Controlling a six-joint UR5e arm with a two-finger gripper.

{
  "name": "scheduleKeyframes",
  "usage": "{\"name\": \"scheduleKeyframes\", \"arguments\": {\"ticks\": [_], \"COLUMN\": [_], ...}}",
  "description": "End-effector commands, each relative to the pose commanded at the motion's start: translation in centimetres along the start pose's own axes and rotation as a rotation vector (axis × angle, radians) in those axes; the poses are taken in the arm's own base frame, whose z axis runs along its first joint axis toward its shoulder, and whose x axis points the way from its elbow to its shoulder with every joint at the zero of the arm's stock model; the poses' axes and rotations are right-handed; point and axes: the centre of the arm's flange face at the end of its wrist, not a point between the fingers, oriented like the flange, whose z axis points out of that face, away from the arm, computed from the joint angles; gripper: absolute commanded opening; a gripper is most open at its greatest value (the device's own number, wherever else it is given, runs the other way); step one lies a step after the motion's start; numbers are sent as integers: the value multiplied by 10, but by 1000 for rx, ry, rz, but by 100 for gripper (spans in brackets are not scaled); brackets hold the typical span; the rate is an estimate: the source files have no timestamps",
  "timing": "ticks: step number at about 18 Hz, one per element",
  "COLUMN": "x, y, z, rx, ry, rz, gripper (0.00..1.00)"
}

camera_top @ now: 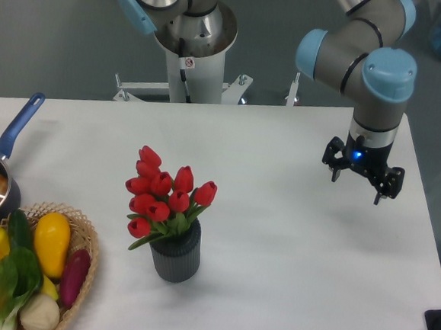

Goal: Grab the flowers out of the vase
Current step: 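Move the open gripper toward the red tulips in the grey vase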

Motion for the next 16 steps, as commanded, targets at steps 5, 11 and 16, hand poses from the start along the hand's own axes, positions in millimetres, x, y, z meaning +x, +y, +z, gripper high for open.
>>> {"name": "scheduleKeyframes", "arguments": {"ticks": [5,11,16], "x": [2,31,53], "y": [-1,-5,-28], "z": [14,42,30], "rx": [-3,80,135], "ry": [23,95,104], "rz": [-8,-14,17], "gripper": [100,100,100]}}
